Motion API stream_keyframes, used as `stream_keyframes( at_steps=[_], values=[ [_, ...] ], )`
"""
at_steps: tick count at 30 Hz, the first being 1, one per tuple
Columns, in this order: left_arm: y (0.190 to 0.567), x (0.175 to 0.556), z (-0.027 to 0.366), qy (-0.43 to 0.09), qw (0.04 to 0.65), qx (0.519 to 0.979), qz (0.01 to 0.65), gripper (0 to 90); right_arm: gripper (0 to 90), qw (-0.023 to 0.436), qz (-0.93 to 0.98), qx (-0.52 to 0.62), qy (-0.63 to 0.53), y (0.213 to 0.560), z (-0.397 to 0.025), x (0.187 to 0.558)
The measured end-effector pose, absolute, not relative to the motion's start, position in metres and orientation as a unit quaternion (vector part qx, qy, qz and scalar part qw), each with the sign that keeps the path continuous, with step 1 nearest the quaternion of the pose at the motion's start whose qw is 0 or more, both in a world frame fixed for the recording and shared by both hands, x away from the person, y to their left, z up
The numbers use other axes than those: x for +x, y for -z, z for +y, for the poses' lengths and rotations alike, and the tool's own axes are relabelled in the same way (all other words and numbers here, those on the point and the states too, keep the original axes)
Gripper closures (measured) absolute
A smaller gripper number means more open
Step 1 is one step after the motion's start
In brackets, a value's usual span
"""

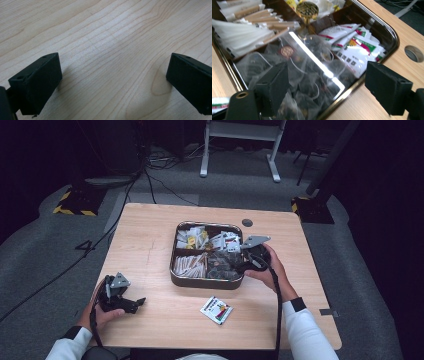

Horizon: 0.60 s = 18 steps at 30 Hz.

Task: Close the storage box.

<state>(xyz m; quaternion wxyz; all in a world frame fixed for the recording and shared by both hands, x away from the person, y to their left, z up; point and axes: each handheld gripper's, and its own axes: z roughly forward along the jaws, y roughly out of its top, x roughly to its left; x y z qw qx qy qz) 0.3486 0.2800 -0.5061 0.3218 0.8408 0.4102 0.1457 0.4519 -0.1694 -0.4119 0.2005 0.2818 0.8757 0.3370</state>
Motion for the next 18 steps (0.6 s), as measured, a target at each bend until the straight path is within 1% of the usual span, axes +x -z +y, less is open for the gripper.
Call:
stream_keyframes(
  at_steps=[18],
  values=[
    [0.506,0.349,0.280,-0.146,0.322,0.841,0.410,0.5,19.5,0.219,0.880,0.277,-0.318,0.422,-0.207,0.422]
  ],
)
